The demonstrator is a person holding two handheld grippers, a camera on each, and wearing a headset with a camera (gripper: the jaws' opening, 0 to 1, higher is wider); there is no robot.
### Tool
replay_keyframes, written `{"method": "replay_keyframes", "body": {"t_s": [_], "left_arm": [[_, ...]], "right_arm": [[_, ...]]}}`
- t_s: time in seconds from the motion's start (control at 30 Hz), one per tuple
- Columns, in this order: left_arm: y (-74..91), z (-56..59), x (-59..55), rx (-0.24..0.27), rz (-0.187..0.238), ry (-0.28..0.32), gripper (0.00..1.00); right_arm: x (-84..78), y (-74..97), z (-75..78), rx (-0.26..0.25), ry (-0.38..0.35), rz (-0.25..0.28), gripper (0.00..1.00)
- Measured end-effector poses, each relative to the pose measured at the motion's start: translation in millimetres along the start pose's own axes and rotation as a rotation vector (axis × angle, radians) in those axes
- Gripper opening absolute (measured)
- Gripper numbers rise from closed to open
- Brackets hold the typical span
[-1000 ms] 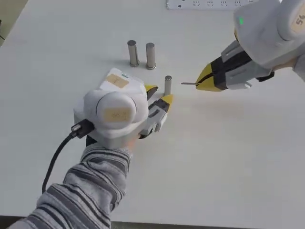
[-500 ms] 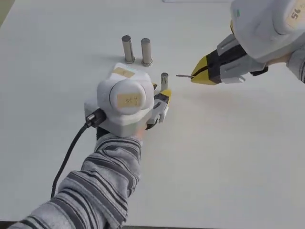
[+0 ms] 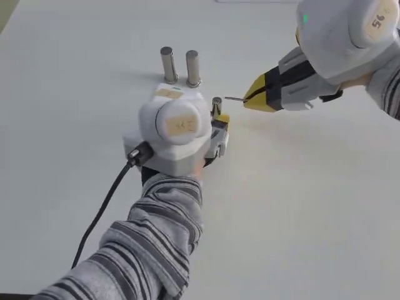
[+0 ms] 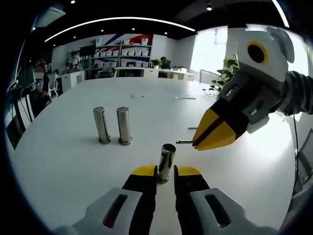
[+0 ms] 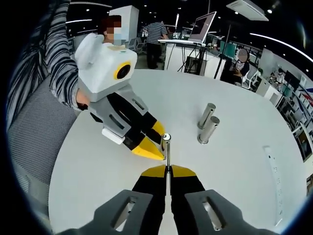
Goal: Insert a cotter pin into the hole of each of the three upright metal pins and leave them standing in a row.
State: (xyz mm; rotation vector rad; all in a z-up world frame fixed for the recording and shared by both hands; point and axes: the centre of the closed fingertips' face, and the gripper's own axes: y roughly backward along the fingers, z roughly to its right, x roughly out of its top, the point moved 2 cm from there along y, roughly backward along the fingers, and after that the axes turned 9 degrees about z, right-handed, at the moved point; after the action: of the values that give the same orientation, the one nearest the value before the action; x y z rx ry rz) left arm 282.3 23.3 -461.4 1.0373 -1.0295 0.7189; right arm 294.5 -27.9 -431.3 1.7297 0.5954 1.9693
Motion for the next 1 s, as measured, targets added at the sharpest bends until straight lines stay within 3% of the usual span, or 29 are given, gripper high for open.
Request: {"method": "replay_keyframes", "body": {"t_s": [0.5,1.0], "left_arm": [[0.1,-3.1,-1.2,-0.035,-0.017,-0.023,0.06],[-1.3,-3.8,-1.0,-0.137,-0.030,-0.080,0.06]], "right_arm": [[0.0,-3.6,-4.3,0.021,0.005,-0.011,0.00],[-4.6,-5.4,-3.4,0.023,0.021,-0.031,0.00]]}}
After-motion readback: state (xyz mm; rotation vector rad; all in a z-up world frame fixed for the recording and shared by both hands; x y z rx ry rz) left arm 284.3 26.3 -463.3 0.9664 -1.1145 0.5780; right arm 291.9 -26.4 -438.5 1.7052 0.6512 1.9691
